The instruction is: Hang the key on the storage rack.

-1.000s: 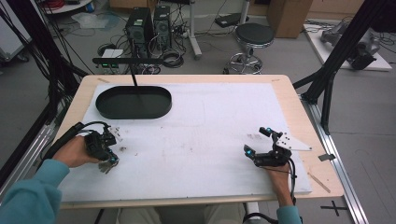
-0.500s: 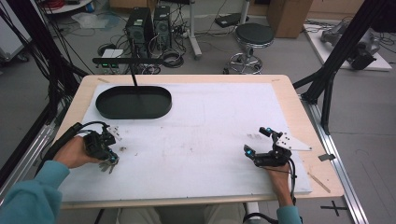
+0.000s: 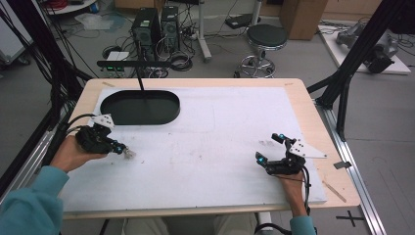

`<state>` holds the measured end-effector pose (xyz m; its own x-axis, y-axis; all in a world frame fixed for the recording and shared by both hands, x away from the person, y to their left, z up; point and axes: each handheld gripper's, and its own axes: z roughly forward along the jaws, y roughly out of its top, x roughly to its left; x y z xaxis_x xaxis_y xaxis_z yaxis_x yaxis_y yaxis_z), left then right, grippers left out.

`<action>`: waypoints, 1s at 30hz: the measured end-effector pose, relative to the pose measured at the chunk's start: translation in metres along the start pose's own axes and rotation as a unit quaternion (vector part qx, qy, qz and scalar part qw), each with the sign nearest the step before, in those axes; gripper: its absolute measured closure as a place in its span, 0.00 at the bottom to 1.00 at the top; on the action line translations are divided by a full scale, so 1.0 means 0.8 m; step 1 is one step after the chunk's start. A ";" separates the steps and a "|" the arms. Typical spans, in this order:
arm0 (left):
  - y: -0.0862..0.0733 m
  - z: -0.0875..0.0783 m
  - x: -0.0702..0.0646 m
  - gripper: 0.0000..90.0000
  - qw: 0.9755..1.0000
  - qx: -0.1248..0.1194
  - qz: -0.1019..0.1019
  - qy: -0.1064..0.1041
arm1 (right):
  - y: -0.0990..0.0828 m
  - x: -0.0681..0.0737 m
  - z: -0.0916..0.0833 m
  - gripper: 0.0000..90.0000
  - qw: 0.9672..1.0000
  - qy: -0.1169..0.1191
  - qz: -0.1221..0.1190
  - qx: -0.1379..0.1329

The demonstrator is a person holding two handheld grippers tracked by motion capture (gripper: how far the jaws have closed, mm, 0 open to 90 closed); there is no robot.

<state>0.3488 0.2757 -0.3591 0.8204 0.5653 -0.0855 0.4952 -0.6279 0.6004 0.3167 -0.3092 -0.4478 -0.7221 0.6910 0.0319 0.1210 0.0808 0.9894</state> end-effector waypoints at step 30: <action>0.098 -0.047 0.048 0.98 0.962 -0.267 -0.024 0.057 | 0.000 0.000 0.000 0.01 1.000 0.001 0.003 0.001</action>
<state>0.4083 0.2677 -0.2854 0.7486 0.6609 -0.0526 0.2885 -0.2533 0.9234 0.3166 -0.3095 -0.4478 -0.7232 0.6896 0.0377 0.1263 0.0784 0.9889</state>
